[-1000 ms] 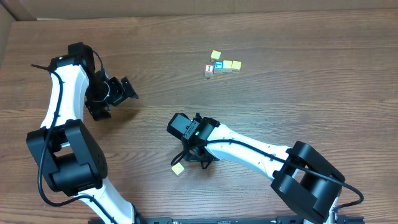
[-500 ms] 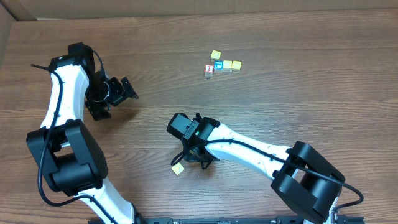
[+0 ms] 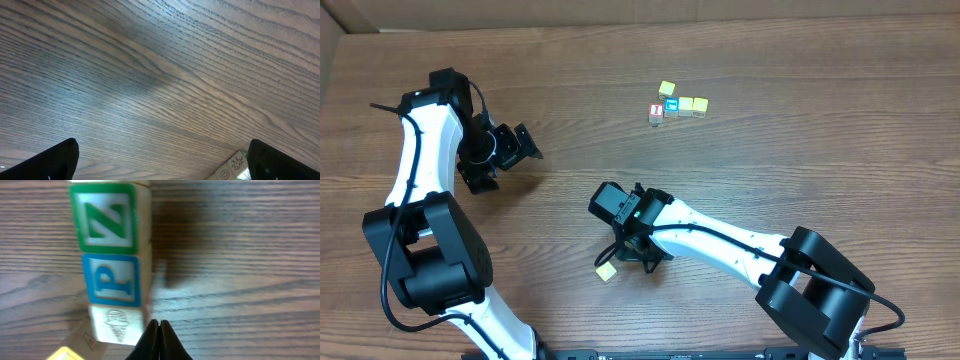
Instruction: Flip 5 blocks
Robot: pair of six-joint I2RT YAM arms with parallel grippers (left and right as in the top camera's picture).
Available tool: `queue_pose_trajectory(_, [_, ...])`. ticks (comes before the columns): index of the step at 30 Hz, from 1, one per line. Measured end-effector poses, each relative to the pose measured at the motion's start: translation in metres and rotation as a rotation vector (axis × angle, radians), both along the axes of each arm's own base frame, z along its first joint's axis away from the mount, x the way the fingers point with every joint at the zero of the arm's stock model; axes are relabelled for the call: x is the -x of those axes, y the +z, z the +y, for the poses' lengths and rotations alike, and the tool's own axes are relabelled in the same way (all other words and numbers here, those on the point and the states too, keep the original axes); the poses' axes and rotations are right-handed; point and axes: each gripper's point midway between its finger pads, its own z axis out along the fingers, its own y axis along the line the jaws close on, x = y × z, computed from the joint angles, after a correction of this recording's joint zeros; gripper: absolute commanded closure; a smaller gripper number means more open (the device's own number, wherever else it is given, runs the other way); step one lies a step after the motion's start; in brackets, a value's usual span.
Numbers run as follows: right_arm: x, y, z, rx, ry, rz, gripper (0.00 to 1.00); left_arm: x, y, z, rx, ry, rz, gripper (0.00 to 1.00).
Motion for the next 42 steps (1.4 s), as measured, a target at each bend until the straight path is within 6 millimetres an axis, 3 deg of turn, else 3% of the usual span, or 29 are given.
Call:
queue_pose_trajectory(4, [0.000, 0.001, -0.019, 0.078, 0.003, 0.009, 0.96, 0.000, 0.000, 0.000, 0.000, 0.000, 0.000, 0.00])
queue_pose_trajectory(6, [-0.008, 0.008, -0.019, 0.072, 0.017, -0.003, 0.96, 0.000, 0.000, 0.000, 0.000, 0.000, 0.000, 0.00])
queue_pose_trajectory(11, [-0.048, 0.053, 0.021, -0.100, 0.077, -0.101, 0.96, 0.000, 0.000, 0.000, 0.000, 0.000, 0.000, 0.00])
queue_pose_trajectory(14, [-0.055, 0.075, 0.047, -0.217, 0.114, -0.140, 0.91, 0.000, 0.000, 0.000, 0.000, 0.000, 0.000, 0.00])
queue_pose_trajectory(17, [-0.042, 0.079, 0.060, -0.253, 0.166, -0.125, 0.84, 0.000, 0.000, 0.000, 0.000, 0.000, 0.000, 0.00])
queue_pose_trajectory(18, [-0.036, 0.079, 0.063, -0.254, 0.188, -0.118, 0.77, 0.000, 0.000, 0.000, 0.000, 0.000, 0.000, 0.00])
queue_pose_trajectory(22, [-0.003, 0.077, 0.077, -0.232, 0.319, -0.114, 0.59, 0.000, 0.000, 0.000, 0.000, 0.000, 0.000, 0.00])
queue_pose_trajectory(24, [0.016, 0.074, 0.078, -0.189, 0.376, -0.114, 0.55, 0.000, 0.000, 0.000, 0.000, 0.000, 0.000, 0.00])
queue_pose_trajectory(25, [0.022, 0.073, 0.079, -0.181, 0.397, -0.117, 0.55, 0.000, 0.000, 0.000, 0.000, 0.000, 0.000, 0.00])
queue_pose_trajectory(28, [0.032, 0.074, 0.089, -0.178, 0.441, -0.156, 0.67, 0.000, 0.000, 0.000, 0.000, 0.000, 0.000, 0.00])
queue_pose_trajectory(31, [0.029, 0.076, 0.105, -0.213, 0.467, -0.222, 0.80, 0.000, 0.000, 0.000, 0.000, 0.000, 0.000, 0.00])
queue_pose_trajectory(34, [0.025, 0.071, 0.109, -0.211, 0.469, -0.240, 0.86, 0.000, 0.000, 0.000, 0.000, 0.000, 0.000, 0.00])
queue_pose_trajectory(42, [0.024, 0.021, 0.106, -0.123, 0.509, -0.194, 0.91, 0.000, 0.000, 0.000, 0.000, 0.000, 0.000, 0.00])
